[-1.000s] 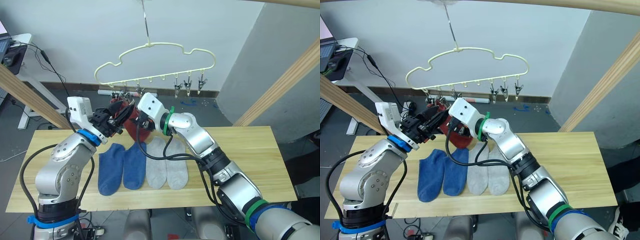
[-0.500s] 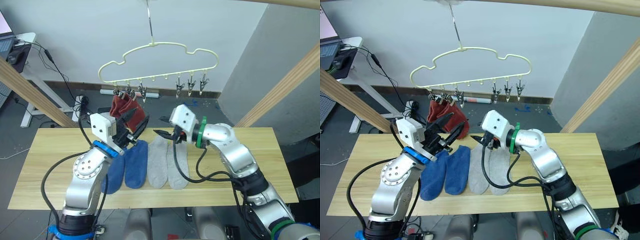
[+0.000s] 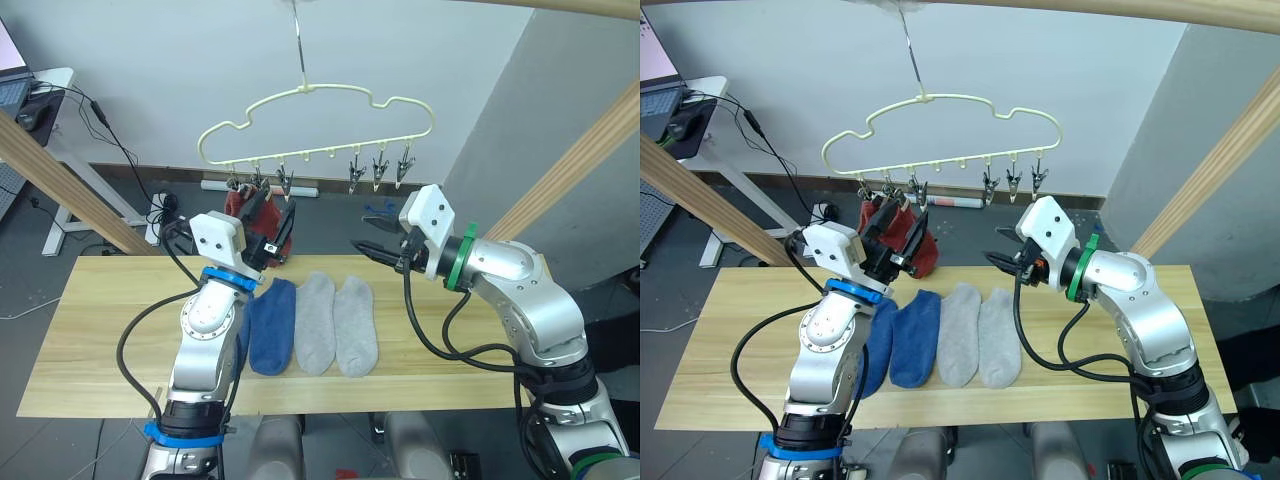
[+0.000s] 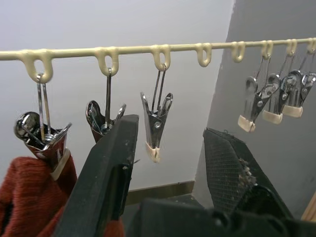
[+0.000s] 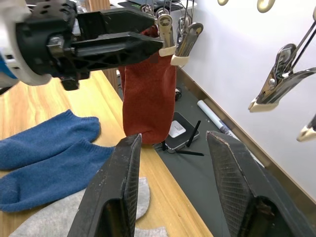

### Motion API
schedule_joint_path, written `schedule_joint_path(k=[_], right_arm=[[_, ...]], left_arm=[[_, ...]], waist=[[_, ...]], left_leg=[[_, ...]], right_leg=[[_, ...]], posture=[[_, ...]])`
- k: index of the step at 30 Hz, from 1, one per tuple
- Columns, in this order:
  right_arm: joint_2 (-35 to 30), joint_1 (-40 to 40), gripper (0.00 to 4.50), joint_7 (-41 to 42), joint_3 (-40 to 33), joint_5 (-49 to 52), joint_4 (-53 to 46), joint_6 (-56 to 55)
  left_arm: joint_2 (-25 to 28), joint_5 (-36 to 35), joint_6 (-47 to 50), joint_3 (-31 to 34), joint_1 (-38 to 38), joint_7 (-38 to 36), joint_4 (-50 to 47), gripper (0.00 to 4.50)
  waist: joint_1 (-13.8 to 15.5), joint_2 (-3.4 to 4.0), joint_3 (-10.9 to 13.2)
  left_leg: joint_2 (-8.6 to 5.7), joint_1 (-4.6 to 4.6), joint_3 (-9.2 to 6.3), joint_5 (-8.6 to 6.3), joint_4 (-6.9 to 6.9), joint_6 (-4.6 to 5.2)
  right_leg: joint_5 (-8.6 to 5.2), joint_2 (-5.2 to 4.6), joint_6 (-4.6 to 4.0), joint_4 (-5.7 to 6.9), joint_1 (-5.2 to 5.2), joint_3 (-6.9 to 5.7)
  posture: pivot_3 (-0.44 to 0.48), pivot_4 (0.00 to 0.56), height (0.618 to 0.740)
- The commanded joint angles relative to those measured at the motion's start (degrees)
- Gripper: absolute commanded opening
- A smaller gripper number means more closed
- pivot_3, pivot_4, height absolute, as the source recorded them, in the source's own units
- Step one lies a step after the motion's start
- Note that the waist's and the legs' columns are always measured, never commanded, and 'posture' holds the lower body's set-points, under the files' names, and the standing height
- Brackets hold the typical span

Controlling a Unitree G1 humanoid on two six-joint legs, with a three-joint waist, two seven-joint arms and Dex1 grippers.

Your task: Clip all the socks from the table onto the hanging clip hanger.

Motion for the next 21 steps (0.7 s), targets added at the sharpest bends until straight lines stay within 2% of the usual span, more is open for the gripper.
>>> schedule_joint_path(k=[1,21], right_arm=[[-0.6,-1.1,2.16,-0.6,-0.8,1.2,-2.5,-0.6],[-1.5,-2.8,2.16,-1.3,-1.6,4.0,-1.0,-2.3]], left_arm=[[-0.5,0.7,-1.9,0.1,-1.7,1.2,0.7,2.37],[-0.9,-0.4,-4.0,2.0,-10.4,2.5,10.6,2.37]], waist=[[-0.2,0.0,0.0],[-0.9,0.0,0.0]], left_leg=[[-0.01,0.01,0.01,0.0,0.0,0.0],[-0.01,0.01,-0.02,0.01,0.0,0.0]], right_leg=[[0.0,-0.01,0.0,0.0,0.01,0.02],[0.01,0.0,0.0,0.04,0.01,-0.02]], posture=[[-0.086,0.271,0.721],[-0.101,0.275,0.721]])
